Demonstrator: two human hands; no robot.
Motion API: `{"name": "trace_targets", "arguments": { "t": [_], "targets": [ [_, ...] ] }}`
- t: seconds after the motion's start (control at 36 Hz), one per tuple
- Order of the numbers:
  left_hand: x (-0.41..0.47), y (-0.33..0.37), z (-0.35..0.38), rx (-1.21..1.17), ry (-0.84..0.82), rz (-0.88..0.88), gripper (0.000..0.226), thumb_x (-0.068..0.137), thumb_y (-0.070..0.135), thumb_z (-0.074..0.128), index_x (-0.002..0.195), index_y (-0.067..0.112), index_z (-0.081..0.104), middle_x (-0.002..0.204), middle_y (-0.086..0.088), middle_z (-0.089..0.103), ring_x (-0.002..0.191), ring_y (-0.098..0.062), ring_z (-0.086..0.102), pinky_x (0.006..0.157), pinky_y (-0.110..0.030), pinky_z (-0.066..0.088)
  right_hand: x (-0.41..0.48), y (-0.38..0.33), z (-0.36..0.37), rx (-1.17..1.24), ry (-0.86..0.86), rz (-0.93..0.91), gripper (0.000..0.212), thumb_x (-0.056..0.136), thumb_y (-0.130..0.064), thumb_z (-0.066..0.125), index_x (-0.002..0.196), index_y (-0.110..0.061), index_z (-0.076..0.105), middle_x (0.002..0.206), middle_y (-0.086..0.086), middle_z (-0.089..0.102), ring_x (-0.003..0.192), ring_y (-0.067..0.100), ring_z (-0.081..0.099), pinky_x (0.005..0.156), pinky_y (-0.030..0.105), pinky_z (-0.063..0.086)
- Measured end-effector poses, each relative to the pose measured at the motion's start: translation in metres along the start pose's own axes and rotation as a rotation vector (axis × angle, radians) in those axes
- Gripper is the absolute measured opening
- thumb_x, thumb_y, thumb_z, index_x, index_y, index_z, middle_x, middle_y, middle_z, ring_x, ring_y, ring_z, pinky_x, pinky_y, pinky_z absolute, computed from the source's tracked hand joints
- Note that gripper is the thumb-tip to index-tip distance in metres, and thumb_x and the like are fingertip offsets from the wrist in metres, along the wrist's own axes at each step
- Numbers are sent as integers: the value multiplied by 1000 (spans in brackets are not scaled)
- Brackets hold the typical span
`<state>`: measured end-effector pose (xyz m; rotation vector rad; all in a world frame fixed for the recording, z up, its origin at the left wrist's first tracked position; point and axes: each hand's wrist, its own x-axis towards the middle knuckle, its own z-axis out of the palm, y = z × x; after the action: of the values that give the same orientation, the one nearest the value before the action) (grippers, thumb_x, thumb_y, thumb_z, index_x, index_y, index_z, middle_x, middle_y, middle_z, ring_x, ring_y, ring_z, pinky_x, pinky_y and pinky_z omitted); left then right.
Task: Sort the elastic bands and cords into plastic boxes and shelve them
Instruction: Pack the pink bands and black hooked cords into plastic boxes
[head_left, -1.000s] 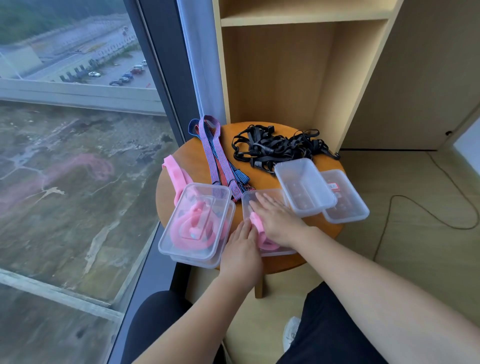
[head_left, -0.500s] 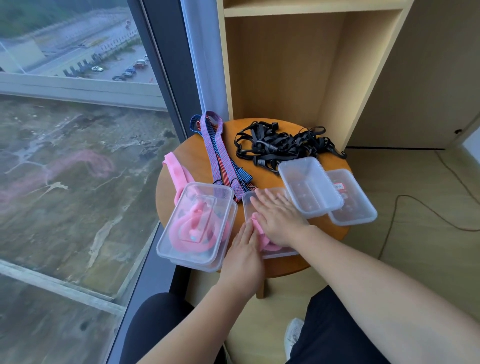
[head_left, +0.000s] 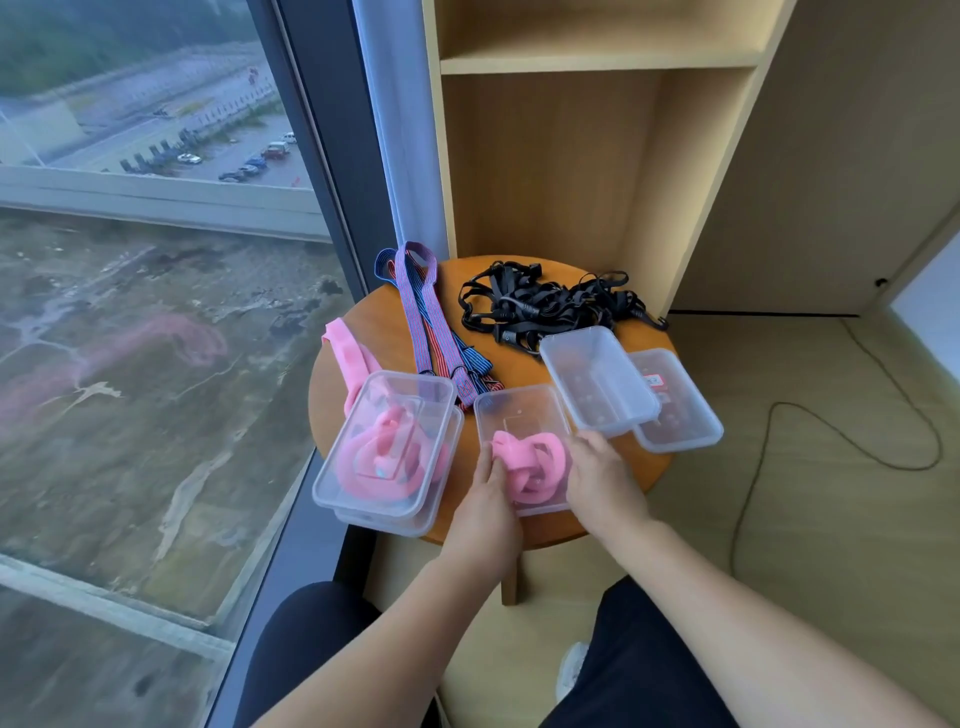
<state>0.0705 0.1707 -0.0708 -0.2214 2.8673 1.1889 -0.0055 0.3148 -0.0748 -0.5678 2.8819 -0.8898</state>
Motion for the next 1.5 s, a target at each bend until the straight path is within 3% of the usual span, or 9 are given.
{"name": "trace_targets", "arguments": {
  "t": [0.33,0.58,0.72,0.83,0.94,1.08,1.22,1.36,1.5],
  "targets": [
    [-3,15,-8,-3,124,27,70,83,-10,38,149,14,34,162,-1,15,140,-12,26,94,-2,16,-4,-9,-26,214,73,-31,32,99,-8,46,120,-14,69,94,4,70,86,17,61,73,23,43],
    [-8,51,-56,-34,264,100,66,81,-12,36,144,5,41,158,-7,28,132,-15,31,85,11,8,-2,-36,-68,270,308,-124,23,95,-4,50,101,1,72,89,22,71,84,35,66,72,48,57],
    [-12,45,-98,16,339,50,62,80,-12,36,137,7,49,157,-11,31,134,-21,39,84,-8,23,-2,-73,-77,292,257,-195,23,96,-10,52,104,-7,74,68,16,65,60,26,58,57,33,47],
    [-22,25,-123,78,402,33,42,81,1,35,113,12,58,103,-8,56,96,-27,50,83,-32,40,-4,-100,-66,272,186,-248,27,98,-13,51,95,5,71,58,20,52,53,18,39,52,32,30],
    [-40,12,-142,-3,437,5,40,84,-7,37,97,23,60,88,-2,50,81,-19,45,68,-27,32,-9,-124,-51,263,197,-288,32,96,-13,53,74,10,59,53,5,32,55,14,28,54,32,25],
    [-58,-3,-161,-55,410,-75,47,88,-8,38,127,6,59,107,-11,61,99,-25,56,74,-16,32,-17,-145,-35,270,189,-374,41,94,-9,56,56,-2,41,47,-3,22,53,14,24,53,31,17],
    [-65,-17,-170,-72,356,-84,49,92,0,45,141,9,50,127,-13,63,116,-27,58,92,-22,39,-19,-151,-19,267,140,-355,31,96,-11,53,73,8,62,55,18,52,57,35,48,58,42,37],
    [-59,-31,-173,-105,369,-88,47,92,-3,44,136,10,54,118,-6,66,106,-19,60,78,-11,33,-17,-153,-10,302,117,-321,28,97,-14,53,99,12,64,80,30,65,78,43,61,71,48,49],
    [-51,-40,-170,-272,425,-137,39,98,5,43,135,9,52,123,1,59,103,-12,55,72,-8,37,-12,-154,-2,501,47,-74,45,93,-27,63,134,-11,55,90,-12,63,83,-4,64,70,9,47]
  ]
}}
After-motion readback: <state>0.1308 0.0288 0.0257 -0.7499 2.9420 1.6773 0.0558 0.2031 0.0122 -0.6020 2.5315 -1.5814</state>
